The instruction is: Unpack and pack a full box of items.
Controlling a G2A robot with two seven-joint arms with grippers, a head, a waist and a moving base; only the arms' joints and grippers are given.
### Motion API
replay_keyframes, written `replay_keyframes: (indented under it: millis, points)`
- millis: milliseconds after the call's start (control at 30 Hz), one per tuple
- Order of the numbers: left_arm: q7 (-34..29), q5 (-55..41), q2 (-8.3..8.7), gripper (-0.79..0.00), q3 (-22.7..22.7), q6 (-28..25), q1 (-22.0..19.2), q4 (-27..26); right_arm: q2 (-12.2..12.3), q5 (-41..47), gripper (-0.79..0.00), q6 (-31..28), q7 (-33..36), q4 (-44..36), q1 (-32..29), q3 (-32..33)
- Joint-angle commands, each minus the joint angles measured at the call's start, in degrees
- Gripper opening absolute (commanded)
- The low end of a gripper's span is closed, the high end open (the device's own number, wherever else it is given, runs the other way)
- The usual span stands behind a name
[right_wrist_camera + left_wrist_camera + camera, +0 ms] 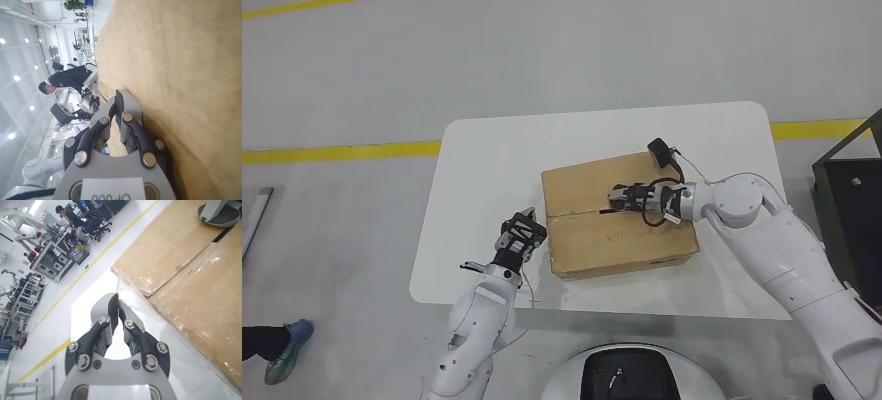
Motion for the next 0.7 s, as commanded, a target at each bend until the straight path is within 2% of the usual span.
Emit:
replay_keyframes:
  millis: [0,167,200,233,267,333,367,400,433,467,667]
  points:
    - [0.2,0.5,-0.07,-0.785,0.2,0.1,-0.1,0.0,0.0,0.0,-0.785,0.1,0.0,0.0,0.0,0.0]
    - [0.8,2.0,-0.24,-0.785,-0.1,2.3,-0.1,-0.4,0.0,-0.5,-0.785,0.1,-0.1,-0.1,0.1,0.0]
    - [0.6,1.8,-0.29,-0.767,-0.2,2.5,-0.1,-0.7,0.1,-0.9,-0.785,0.2,-0.1,-0.2,0.1,0.1]
    - [0.3,1.8,-0.31,-0.705,-0.3,2.4,0.0,-1.0,0.1,-0.9,-0.785,0.3,-0.2,-0.4,0.1,0.1]
    - [0.2,2.0,-0.31,-0.680,-0.5,2.5,0.1,-1.4,0.1,-1.1,-0.785,0.3,-0.1,-0.5,0.0,0.2]
    - [0.3,2.5,-0.31,-0.554,-0.7,2.5,0.5,-2.2,0.2,-1.2,-0.785,0.4,-0.1,-0.7,-0.1,0.3]
    - [0.4,2.8,-0.31,-0.403,-0.7,2.4,0.7,-2.5,0.2,-1.2,-0.785,0.5,-0.1,-0.8,-0.1,0.3]
    - [0.5,3.2,-0.32,-0.148,-0.7,2.4,0.8,-2.7,0.2,-1.2,-0.785,0.5,-0.1,-0.8,-0.1,0.3]
    - [0.6,3.4,-0.37,-0.018,-0.5,2.5,0.8,-2.7,0.2,-1.2,-0.785,0.6,0.0,-0.8,-0.1,0.2]
    - [0.5,3.6,-0.43,0.000,-0.4,2.6,0.7,-2.7,0.1,-1.2,-0.785,0.6,0.0,-0.9,0.0,0.2]
    - [0.5,3.9,-0.93,0.000,0.7,3.6,-0.7,-2.2,-0.1,-1.0,-0.785,0.5,0.0,-0.6,0.3,-0.4]
